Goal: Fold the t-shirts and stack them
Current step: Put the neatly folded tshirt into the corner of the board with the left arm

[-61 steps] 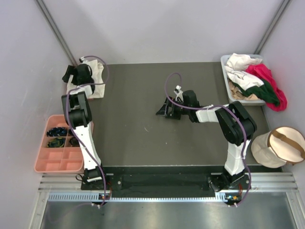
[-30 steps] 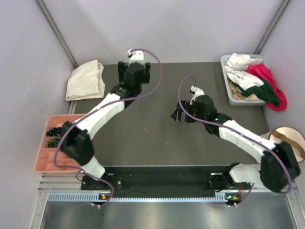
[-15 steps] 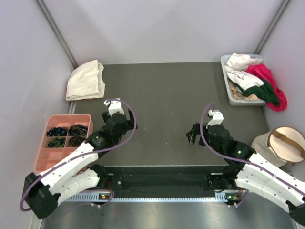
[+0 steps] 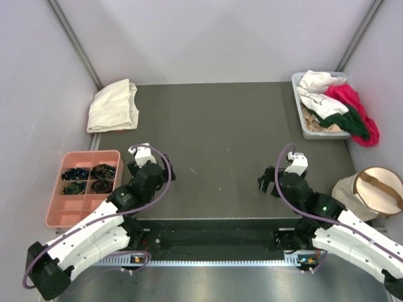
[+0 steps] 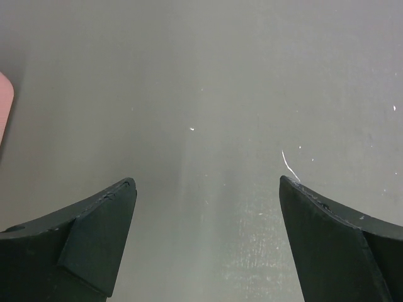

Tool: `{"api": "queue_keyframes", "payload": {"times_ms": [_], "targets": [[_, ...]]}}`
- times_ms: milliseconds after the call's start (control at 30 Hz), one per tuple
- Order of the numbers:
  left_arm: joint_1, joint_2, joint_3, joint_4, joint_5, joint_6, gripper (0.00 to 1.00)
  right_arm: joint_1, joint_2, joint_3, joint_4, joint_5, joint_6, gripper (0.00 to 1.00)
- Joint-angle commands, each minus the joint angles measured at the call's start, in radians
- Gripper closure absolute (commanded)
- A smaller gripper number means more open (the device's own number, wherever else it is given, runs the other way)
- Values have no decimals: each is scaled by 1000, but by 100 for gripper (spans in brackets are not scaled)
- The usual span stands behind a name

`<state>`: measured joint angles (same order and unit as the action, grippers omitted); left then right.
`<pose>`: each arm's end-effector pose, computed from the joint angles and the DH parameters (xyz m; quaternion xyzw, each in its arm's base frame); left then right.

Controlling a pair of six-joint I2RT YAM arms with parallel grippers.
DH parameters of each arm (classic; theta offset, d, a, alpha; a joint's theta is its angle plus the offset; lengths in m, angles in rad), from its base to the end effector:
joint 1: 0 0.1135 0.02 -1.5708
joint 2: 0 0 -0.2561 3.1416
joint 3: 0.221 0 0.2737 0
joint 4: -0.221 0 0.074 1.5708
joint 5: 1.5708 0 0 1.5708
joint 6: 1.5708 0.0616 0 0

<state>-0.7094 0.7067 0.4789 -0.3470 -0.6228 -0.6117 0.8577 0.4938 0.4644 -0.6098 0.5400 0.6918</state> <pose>0.1775 -0.1050 0.2105 -0.1053 0.8424 -0.0664 0.5242 0.1319 0.1041 0.2113 0.0480 0.8681 0.1325 0.4760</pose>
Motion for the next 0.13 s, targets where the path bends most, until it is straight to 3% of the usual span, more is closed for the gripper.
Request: {"api": "queue_keyframes", "payload": {"times_ms": [0,100], "targets": [[-4,-1,4,20,-22,0,1,17,20,0,-1,35,17,1],[-4,-13,20,22,-26,7,1,15,34,3,5,20,25,1]]}}
